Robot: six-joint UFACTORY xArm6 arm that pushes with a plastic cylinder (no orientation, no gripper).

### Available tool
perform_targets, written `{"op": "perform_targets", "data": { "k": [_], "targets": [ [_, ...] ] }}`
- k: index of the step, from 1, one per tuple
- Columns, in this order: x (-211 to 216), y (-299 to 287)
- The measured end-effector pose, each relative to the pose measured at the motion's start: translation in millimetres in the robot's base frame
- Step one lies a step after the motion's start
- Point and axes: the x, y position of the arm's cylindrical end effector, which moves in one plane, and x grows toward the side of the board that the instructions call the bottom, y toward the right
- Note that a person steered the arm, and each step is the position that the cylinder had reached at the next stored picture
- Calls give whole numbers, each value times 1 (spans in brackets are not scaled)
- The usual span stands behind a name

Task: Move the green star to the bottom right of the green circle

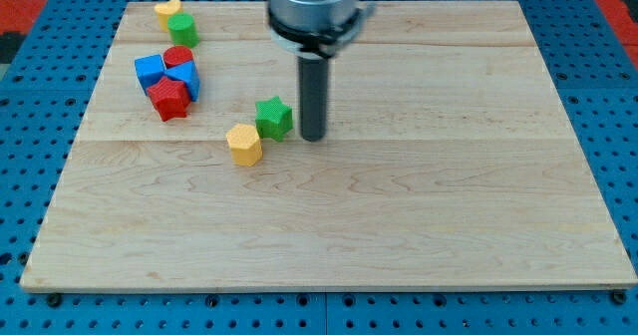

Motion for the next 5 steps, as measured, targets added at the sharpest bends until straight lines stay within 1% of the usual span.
{"op": "perform_targets", "data": {
  "k": [2,3,5],
  "targets": [
    [1,-34],
    [-20,-62],
    [4,-50]
  ]
}}
